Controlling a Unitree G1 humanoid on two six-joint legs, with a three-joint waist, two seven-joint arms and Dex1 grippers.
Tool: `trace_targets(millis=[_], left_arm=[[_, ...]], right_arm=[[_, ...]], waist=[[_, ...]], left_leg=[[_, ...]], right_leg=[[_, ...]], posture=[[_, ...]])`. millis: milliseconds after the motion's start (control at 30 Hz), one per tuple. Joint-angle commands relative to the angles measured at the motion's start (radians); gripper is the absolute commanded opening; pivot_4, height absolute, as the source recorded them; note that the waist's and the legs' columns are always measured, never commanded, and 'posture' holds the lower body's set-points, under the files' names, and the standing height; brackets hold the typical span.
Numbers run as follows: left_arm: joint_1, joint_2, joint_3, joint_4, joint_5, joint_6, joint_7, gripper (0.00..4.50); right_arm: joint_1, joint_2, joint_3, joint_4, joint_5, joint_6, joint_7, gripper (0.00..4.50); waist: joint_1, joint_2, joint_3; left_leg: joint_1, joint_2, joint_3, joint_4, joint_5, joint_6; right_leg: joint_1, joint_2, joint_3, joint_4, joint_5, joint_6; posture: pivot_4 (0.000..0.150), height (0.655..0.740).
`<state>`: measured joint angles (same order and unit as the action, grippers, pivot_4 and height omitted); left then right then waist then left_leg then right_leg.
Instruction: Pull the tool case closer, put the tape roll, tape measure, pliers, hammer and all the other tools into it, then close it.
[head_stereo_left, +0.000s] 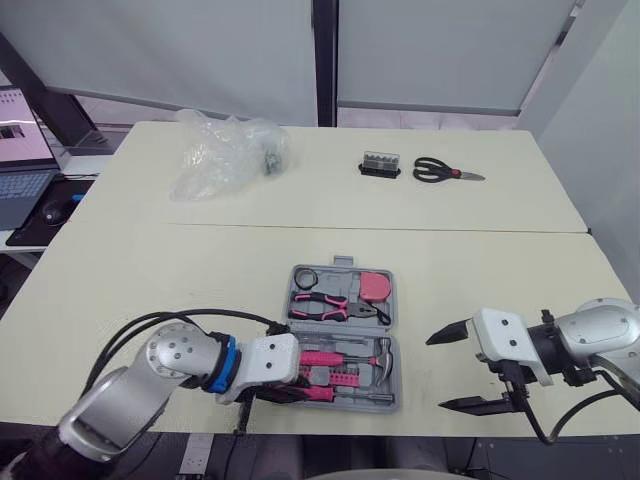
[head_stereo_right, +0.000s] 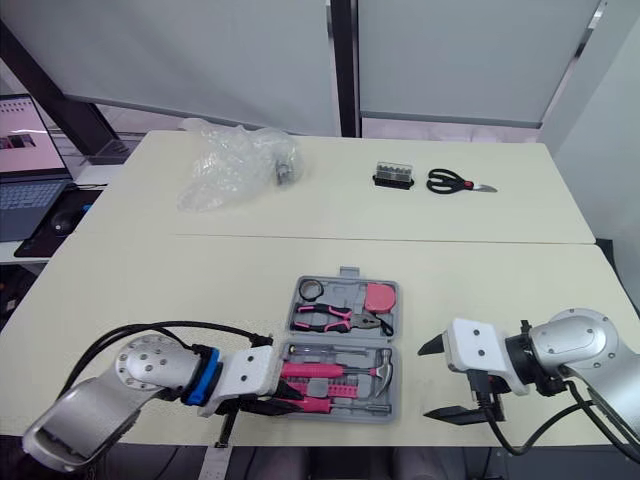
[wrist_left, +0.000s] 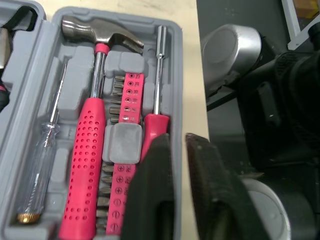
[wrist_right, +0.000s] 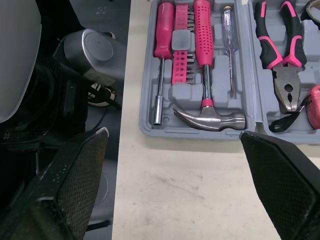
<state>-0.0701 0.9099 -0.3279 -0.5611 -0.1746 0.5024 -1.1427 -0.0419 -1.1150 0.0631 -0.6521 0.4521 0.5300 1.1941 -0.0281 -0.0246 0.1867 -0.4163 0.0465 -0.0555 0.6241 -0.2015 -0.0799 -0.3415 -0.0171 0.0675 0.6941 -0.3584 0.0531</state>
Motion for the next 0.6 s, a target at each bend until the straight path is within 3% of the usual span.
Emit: trace_targets(millis=[33, 400, 600], left_arm=[[0.011, -0.008, -0.038, 0.033, 0.061, -0.043, 0.038, 0.05], [0.039, -0.036, -0.119, 0.131, 0.171, -0.105, 0.086, 0.05], [0.05, -0.038, -0.115, 0.166, 0.167, -0.125, 0.086, 0.05]], right_arm=[[-0.014, 0.006, -0.003, -0.021, 0.005, 0.0, -0.005, 4.5], [-0.027, 0.011, 0.004, -0.031, 0.008, 0.011, -0.017, 4.5], [-0.02, 0.005, -0.006, -0.037, 0.015, 0.006, -0.011, 4.5]], waist=[[-0.001, 0.0, 0.0], [-0.001, 0.0, 0.0], [-0.001, 0.001, -0.001]], left_leg=[[0.0, 0.0, 0.0, 0.0, 0.0, 0.0], [0.0, 0.0, 0.0, 0.0, 0.0, 0.0], [0.001, 0.0, 0.0, 0.0, 0.0, 0.0]], right_leg=[[0.0, 0.0, 0.0, 0.0, 0.0, 0.0], [0.0, 0.0, 0.0, 0.0, 0.0, 0.0], [0.0, 0.0, 0.0, 0.001, 0.0, 0.0]], posture=[[0.15, 0.74], [0.15, 0.74], [0.15, 0.74]])
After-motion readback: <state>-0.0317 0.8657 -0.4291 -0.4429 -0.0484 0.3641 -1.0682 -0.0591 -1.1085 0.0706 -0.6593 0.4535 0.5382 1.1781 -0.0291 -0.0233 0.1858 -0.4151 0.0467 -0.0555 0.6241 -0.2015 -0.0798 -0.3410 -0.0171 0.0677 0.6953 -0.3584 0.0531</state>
